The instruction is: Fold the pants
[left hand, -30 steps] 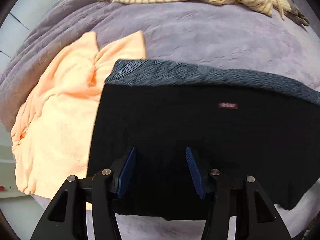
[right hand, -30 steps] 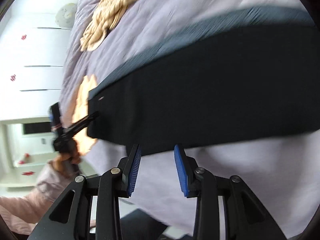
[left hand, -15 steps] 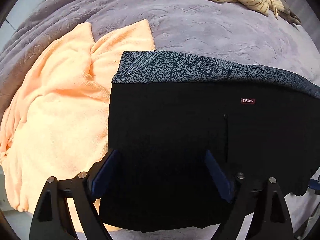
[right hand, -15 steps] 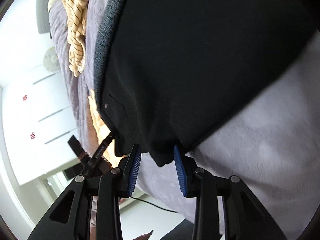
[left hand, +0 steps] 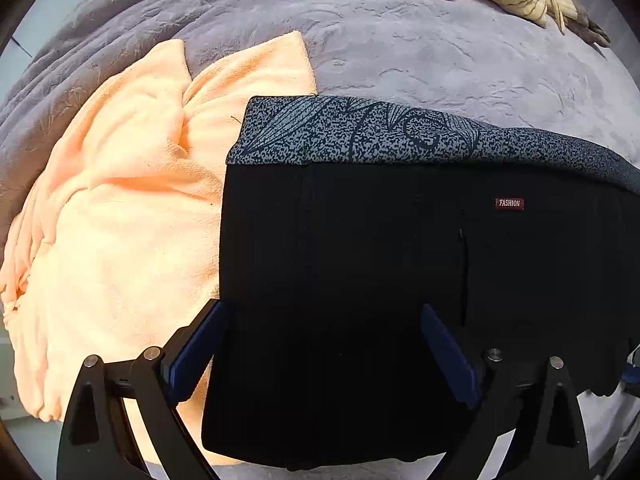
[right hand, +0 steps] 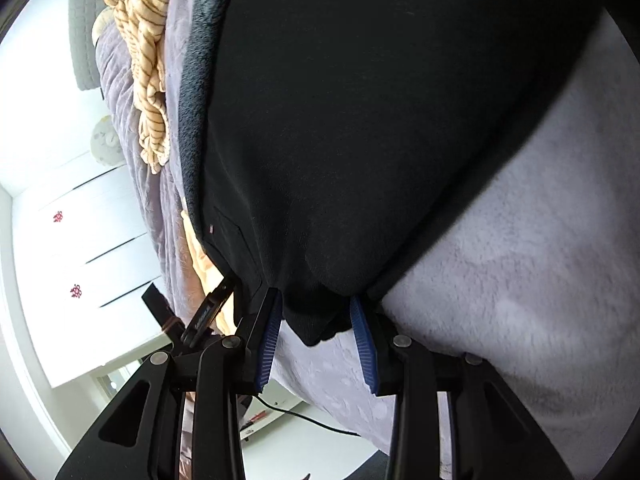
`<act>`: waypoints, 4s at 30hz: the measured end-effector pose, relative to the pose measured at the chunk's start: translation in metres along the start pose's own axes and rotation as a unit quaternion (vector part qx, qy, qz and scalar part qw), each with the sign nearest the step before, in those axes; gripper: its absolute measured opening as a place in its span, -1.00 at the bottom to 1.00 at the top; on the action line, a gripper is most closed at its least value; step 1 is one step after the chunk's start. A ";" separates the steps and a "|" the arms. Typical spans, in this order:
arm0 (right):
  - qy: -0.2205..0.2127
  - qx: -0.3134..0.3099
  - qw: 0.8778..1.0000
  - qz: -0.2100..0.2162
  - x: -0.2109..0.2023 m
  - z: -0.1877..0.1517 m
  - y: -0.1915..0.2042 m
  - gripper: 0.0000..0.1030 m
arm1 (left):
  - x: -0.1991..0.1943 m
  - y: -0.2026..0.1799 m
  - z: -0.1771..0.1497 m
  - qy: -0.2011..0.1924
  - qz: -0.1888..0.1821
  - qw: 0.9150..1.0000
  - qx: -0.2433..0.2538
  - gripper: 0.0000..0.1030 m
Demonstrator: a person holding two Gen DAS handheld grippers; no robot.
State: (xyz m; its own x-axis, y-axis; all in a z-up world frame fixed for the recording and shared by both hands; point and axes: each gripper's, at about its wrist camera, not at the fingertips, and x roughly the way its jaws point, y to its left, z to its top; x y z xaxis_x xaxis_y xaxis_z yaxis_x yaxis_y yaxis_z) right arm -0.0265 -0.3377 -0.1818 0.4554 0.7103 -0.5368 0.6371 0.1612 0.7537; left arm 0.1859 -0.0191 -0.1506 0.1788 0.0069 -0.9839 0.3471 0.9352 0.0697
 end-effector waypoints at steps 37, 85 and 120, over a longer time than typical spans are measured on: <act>0.059 -0.475 0.853 -0.207 0.044 0.022 0.271 -0.39 | 0.009 0.023 -0.017 -0.032 -0.026 0.999 -0.032 0.97; -0.064 -0.285 0.916 -0.274 0.037 0.100 0.157 -0.57 | -0.064 0.083 -0.085 -0.066 -0.017 0.997 -0.023 1.00; -0.068 -0.140 0.968 -0.197 -0.284 0.027 -0.049 -0.24 | -0.077 -0.330 -0.070 0.068 -0.018 0.998 0.002 0.99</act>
State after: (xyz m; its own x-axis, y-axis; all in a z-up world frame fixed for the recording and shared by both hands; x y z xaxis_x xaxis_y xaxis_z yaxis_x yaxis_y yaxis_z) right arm -0.1699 -0.5656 -0.0767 0.3010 0.4611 -0.8347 0.5936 0.5944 0.5425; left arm -0.0066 -0.3035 -0.1095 0.0394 0.0225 -0.9990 0.3555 0.9340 0.0351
